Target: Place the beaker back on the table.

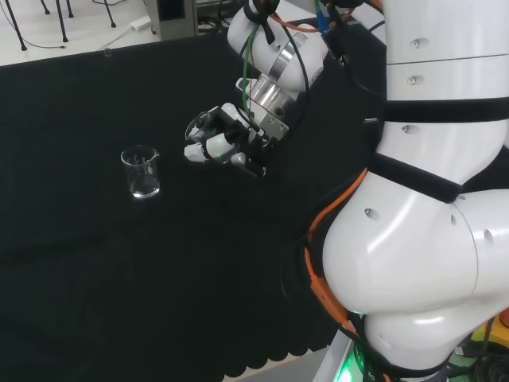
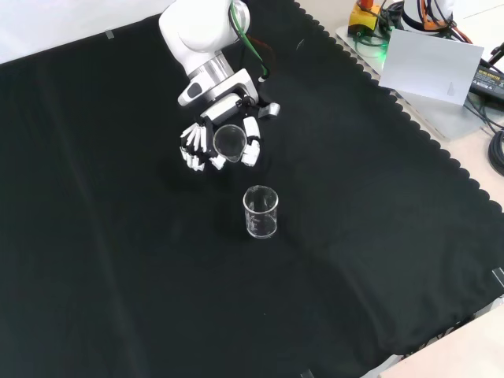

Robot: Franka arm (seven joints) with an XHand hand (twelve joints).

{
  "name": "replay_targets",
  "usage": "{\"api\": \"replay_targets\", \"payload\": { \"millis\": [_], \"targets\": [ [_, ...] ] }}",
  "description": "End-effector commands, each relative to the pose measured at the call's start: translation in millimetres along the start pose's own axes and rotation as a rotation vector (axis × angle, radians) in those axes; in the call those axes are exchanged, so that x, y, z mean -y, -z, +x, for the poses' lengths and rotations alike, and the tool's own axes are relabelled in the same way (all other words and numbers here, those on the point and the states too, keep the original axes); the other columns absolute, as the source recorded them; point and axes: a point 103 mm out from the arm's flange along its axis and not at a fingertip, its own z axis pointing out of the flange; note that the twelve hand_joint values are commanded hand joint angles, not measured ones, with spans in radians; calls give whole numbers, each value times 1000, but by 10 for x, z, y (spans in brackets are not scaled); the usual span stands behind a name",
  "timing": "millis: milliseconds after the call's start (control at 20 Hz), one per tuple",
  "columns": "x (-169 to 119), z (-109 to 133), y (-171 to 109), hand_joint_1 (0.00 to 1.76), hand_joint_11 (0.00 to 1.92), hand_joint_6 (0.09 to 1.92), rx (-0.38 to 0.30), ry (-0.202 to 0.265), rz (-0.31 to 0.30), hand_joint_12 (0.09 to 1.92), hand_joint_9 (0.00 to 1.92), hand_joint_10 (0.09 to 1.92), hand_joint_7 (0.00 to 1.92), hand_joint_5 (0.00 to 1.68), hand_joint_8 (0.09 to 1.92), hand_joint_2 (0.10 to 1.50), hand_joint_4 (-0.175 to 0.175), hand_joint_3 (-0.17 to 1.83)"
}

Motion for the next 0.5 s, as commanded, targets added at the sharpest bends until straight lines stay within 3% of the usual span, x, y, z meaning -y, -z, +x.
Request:
{"api": "replay_targets", "payload": {
  "millis": [50,500],
  "targets": [
    [6,0,9,1125,0,928,0,-8,9,1081,333,642,695,1199,87,552,175,921],
    [9,-4,0,1090,0,972,-1,-14,18,960,269,673,616,1119,87,665,175,763]
  ]
}}
